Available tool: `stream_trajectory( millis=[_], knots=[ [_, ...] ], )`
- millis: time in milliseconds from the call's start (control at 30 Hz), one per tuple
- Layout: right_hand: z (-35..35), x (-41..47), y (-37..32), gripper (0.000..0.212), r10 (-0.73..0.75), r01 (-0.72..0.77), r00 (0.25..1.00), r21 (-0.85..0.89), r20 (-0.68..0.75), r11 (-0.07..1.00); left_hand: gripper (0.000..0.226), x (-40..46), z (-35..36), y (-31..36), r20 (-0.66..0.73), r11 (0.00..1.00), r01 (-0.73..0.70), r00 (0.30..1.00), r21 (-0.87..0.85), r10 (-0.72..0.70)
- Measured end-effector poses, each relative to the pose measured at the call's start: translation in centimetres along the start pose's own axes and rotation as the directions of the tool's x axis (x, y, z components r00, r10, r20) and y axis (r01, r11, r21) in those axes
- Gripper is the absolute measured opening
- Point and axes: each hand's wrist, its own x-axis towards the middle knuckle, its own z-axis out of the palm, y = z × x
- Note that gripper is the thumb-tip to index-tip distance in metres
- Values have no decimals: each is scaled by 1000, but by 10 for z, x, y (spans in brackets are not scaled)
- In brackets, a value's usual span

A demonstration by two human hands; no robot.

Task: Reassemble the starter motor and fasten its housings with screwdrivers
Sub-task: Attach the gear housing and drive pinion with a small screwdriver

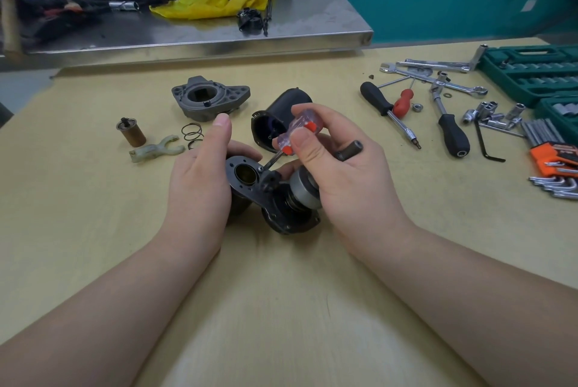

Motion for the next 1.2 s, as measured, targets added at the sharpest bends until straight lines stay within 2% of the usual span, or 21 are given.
stream_trajectory(
  millis=[433, 700, 1200],
  knots=[
    [1, 1, 2, 18, 4, -5, 999, -25, -38, 1000, 63, -6, 0, 4, 16, 997, -71, 997, -17, 71],
    [1, -1, 3, 19, -25, 21, 999, -78, -49, 997, 56, -4, -1, 2, 35, 997, -59, 998, -52, 61],
    [1, -1, 9, 19, -46, 41, 996, -71, -70, 997, 52, -1, -1, 0, 55, 996, -43, 997, -76, 47]
  ],
)
